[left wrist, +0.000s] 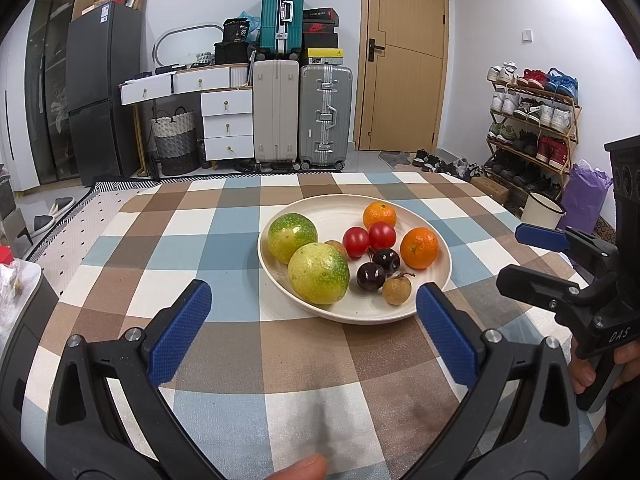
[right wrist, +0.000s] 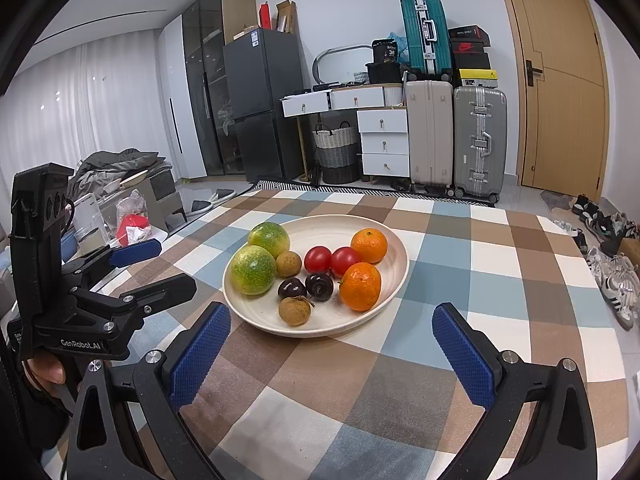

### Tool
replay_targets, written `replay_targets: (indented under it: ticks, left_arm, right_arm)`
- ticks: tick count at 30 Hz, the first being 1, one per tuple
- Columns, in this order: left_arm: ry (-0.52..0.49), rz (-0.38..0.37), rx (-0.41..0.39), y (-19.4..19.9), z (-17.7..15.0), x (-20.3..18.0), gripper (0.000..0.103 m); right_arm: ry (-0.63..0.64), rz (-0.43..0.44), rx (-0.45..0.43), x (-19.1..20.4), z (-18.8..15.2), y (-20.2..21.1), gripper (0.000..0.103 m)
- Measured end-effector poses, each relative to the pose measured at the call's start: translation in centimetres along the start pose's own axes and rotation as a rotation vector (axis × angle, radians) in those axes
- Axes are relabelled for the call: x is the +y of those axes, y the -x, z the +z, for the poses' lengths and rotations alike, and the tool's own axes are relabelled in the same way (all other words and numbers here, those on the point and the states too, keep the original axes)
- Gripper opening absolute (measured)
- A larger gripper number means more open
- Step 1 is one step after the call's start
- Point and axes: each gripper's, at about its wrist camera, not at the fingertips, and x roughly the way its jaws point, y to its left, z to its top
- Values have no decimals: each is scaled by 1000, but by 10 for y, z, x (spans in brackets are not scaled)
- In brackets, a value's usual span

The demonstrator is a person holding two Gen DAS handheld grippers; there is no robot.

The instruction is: Organize fruits

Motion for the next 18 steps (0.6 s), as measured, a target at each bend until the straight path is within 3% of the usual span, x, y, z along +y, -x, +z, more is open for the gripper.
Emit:
replay_targets:
  ticks: [18]
  left_arm:
    - [-5, -5, 0, 0, 0, -3, 102]
  right_arm:
    - [0, 1, 1, 0, 0, 0, 103]
